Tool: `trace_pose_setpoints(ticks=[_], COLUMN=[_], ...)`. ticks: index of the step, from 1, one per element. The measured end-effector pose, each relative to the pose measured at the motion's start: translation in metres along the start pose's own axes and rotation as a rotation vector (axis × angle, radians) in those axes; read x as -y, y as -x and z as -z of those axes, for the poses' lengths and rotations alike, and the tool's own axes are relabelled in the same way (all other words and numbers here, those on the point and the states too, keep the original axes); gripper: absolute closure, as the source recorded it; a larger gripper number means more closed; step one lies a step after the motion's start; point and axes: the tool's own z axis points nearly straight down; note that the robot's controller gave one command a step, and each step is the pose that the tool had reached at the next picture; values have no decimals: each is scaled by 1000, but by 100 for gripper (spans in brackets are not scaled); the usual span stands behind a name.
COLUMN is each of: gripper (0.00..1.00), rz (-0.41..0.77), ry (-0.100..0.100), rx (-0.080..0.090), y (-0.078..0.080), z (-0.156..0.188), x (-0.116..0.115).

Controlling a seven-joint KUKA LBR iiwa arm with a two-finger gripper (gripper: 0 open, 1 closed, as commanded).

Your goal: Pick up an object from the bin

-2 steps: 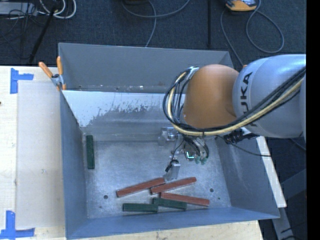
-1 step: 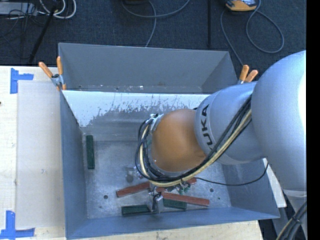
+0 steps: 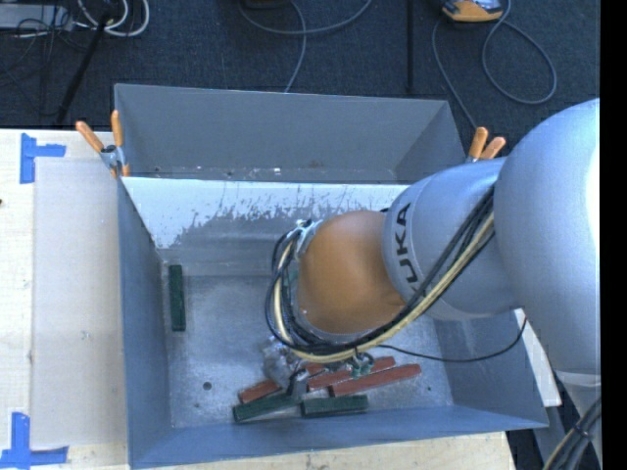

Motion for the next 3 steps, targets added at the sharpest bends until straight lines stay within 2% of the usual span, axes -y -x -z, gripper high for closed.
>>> trace_pose_setpoints(ticks=[1, 2, 3], gripper=[0, 100, 100], rz=[-1, -3, -10], ry=[1, 1, -2], rx=[0, -3, 4], y=[-1, -1, -23], z=[-1, -1, 175], x=[0, 0, -5])
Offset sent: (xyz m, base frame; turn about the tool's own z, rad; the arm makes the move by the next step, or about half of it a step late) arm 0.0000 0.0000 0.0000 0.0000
